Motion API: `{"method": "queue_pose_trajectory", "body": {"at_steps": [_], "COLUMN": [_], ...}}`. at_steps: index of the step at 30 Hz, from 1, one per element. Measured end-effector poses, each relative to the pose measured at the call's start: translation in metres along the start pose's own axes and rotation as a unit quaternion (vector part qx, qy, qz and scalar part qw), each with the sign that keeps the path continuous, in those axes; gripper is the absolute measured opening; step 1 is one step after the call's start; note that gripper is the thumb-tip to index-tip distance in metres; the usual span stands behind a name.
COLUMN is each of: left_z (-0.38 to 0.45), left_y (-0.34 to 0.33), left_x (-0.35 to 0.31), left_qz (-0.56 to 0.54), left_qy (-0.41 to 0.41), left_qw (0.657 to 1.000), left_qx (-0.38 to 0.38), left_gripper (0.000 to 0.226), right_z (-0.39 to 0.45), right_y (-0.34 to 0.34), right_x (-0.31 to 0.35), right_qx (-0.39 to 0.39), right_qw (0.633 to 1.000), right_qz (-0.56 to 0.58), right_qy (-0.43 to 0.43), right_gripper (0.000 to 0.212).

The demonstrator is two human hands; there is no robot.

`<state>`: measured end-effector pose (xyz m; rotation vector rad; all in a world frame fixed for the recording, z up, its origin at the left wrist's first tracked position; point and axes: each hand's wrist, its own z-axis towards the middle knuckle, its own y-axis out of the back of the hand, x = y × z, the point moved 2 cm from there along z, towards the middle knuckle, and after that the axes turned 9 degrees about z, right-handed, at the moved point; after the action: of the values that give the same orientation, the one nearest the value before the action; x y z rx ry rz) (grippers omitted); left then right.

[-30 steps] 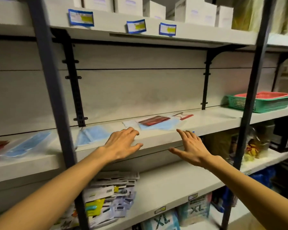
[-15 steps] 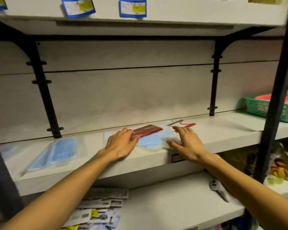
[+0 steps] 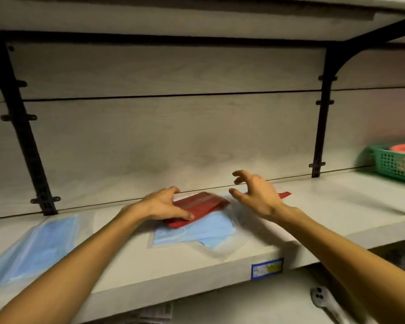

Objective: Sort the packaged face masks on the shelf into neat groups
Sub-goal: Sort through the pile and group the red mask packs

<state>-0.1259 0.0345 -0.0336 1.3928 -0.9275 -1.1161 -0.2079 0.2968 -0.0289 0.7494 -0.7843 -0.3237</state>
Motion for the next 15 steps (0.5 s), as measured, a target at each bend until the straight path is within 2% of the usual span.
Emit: {"method": "queue_pose_trajectory", "body": {"at_steps": [2, 3, 6, 7, 12, 15], "left_z": [0.008, 0.01, 0.015, 0.015, 0.011, 0.008], "left_y": [0.005, 0.006, 0.011, 0.012, 0.013, 0.01], "left_x": [0.01, 0.016, 0.033, 0.038, 0.061, 0.07], "left_qz": [-0.042, -0.063, -0.113, -0.13, -0.232, -0.283], "left_qy": [-0.001, 0.001, 0.005, 0.009, 0.047, 0.07], "left_qw": [0.999, 0.998, 0.994, 0.991, 0.972, 0.956], "left_qx": [0.017, 0.015, -0.008, -0.002, -0.001, -0.017], "left_gripper": [0.112, 0.103, 0.049, 0.039, 0.02, 0.017], "right_z": [0.021, 0.03, 0.055, 0.062, 0.083, 0.082], "right_y": [-0.003, -0.007, -0.023, -0.029, -0.054, -0.071], "right_x": [0.001, 0.001, 0.006, 0.008, 0.019, 0.02], "right_qx": [-0.019, -0.025, -0.012, -0.004, 0.068, 0.162], "right_qw": [0.999, 0.998, 0.994, 0.994, 0.995, 0.986], "right_qz": [0.039, 0.062, 0.107, 0.109, 0.074, 0.022], "right_qy": [-0.014, -0.02, -0.027, -0.023, -0.008, -0.011], "right_gripper": [0.047, 0.045, 0.039, 0.036, 0.034, 0.054]}}
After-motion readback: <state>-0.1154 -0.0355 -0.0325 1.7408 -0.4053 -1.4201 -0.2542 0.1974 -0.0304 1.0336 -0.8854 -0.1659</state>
